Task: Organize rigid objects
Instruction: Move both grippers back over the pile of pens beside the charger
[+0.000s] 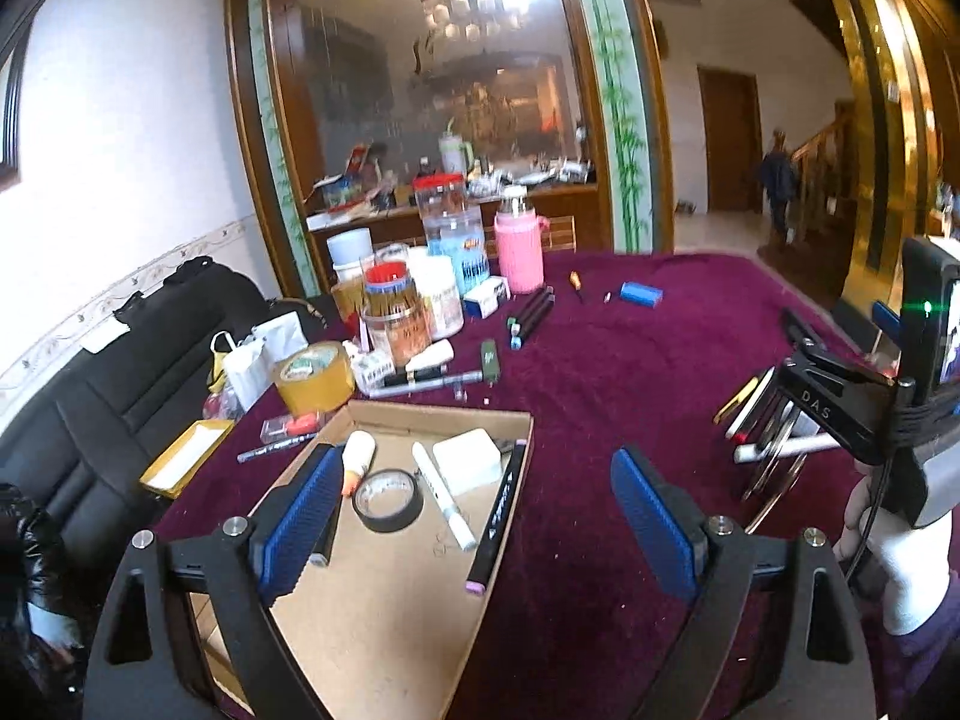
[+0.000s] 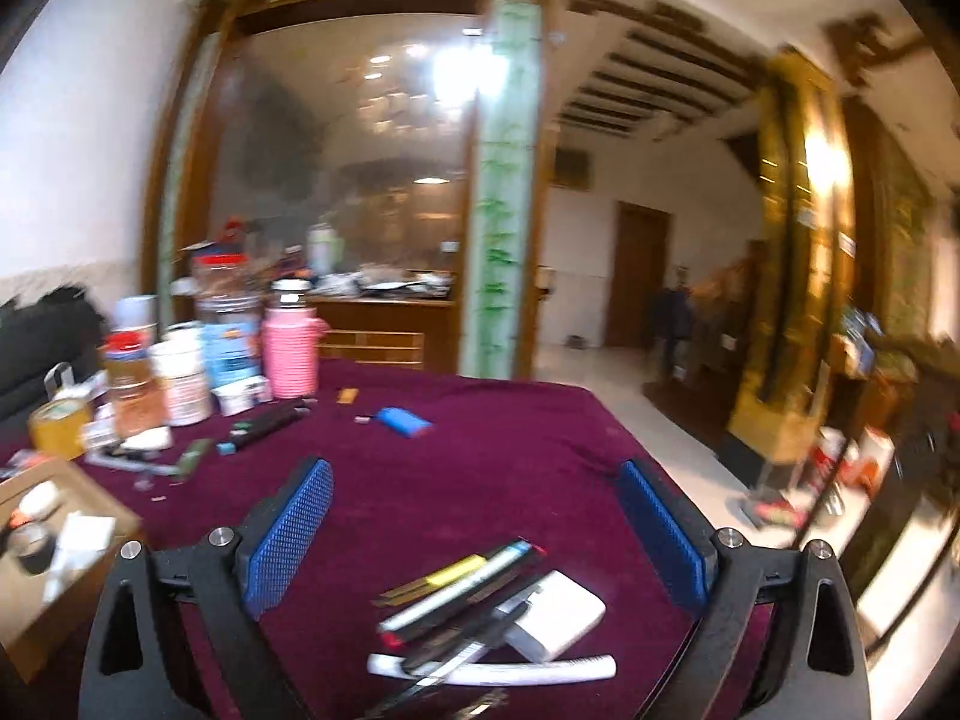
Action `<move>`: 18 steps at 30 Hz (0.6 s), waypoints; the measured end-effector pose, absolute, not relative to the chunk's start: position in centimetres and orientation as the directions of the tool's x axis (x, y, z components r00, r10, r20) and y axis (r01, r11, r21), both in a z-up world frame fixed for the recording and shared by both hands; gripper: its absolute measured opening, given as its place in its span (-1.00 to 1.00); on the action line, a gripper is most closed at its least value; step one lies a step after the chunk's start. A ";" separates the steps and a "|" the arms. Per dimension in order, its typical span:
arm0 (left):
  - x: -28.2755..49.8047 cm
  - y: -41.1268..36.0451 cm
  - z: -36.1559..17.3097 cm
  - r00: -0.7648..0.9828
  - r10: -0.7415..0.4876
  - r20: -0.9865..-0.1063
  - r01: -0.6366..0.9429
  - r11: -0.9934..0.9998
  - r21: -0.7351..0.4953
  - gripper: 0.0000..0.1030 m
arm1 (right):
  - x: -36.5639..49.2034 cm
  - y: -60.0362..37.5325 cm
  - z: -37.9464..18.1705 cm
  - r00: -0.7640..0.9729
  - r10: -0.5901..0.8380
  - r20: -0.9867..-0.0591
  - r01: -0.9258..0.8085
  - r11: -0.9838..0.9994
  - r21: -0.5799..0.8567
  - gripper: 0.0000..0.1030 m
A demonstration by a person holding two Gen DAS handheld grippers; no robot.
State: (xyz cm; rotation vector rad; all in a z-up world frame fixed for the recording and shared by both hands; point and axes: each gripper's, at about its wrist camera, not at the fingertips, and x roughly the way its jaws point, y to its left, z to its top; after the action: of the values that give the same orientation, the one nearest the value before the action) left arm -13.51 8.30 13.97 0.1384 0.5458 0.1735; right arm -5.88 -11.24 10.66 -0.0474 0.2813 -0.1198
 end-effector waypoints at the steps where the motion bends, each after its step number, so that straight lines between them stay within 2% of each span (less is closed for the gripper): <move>1: -13.3 7.9 13.6 0.834 0.215 -0.508 -0.132 0.972 0.195 0.75 | -5.4 -11.5 10.4 0.942 -0.129 -0.311 0.113 0.991 -0.069 0.89; 2: -13.1 7.6 13.2 0.829 0.225 -0.512 -0.135 0.969 0.206 0.75 | -4.6 -11.8 10.3 0.933 -0.104 -0.345 0.090 0.994 -0.056 0.89; 7: -10.7 5.8 10.7 0.782 0.237 -0.577 -0.111 0.963 0.246 0.75 | -3.9 -12.0 10.1 0.923 -0.079 -0.378 0.073 0.997 -0.029 0.89; 12: -8.4 3.3 8.4 0.751 0.181 -0.635 -0.026 0.969 0.245 0.75 | -3.5 -12.2 9.5 0.914 -0.076 -0.398 0.075 0.997 -0.018 0.89; 18: -6.6 1.3 6.0 0.722 0.142 -0.678 0.042 0.968 0.247 0.75 | -2.6 -13.4 8.6 0.877 -0.022 -0.480 0.061 0.996 0.066 0.89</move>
State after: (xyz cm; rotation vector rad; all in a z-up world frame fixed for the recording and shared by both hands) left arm -6.64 1.30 6.00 0.2531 0.7648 0.0559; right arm -2.59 -13.41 8.56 0.0805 0.4992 -0.0435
